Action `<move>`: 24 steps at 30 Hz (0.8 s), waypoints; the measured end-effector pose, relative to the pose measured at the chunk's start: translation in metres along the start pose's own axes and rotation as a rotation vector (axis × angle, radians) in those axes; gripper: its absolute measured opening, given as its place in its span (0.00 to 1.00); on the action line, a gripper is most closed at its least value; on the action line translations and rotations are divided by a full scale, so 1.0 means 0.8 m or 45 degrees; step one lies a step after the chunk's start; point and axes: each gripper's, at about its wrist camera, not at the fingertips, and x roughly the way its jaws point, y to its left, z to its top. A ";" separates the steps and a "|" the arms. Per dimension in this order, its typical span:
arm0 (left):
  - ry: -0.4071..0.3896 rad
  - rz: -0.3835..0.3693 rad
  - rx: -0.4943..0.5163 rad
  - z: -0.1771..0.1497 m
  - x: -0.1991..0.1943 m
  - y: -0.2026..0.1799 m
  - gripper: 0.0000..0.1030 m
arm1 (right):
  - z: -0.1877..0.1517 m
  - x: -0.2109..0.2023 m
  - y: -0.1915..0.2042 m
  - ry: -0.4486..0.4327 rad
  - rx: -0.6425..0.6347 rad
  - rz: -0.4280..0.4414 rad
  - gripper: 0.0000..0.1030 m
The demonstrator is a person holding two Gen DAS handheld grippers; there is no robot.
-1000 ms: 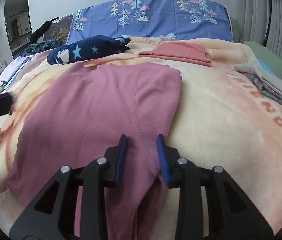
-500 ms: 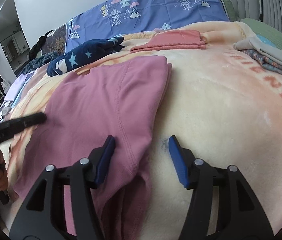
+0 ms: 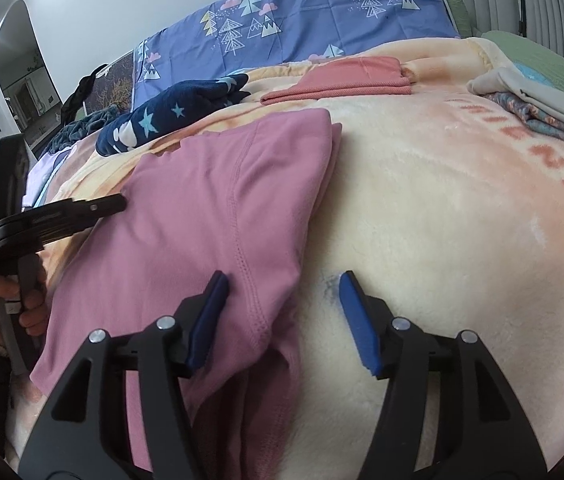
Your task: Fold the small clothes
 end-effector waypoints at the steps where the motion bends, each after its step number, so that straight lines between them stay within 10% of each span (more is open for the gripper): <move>1: 0.001 -0.017 0.000 -0.003 -0.003 -0.001 0.51 | 0.000 0.000 0.000 -0.001 0.003 0.003 0.58; 6: 0.067 -0.182 -0.021 -0.023 -0.006 -0.002 0.54 | 0.000 -0.001 -0.004 -0.003 0.020 0.024 0.58; 24: 0.097 -0.264 0.025 -0.035 -0.005 -0.017 0.58 | 0.010 -0.007 -0.016 0.022 0.105 0.116 0.61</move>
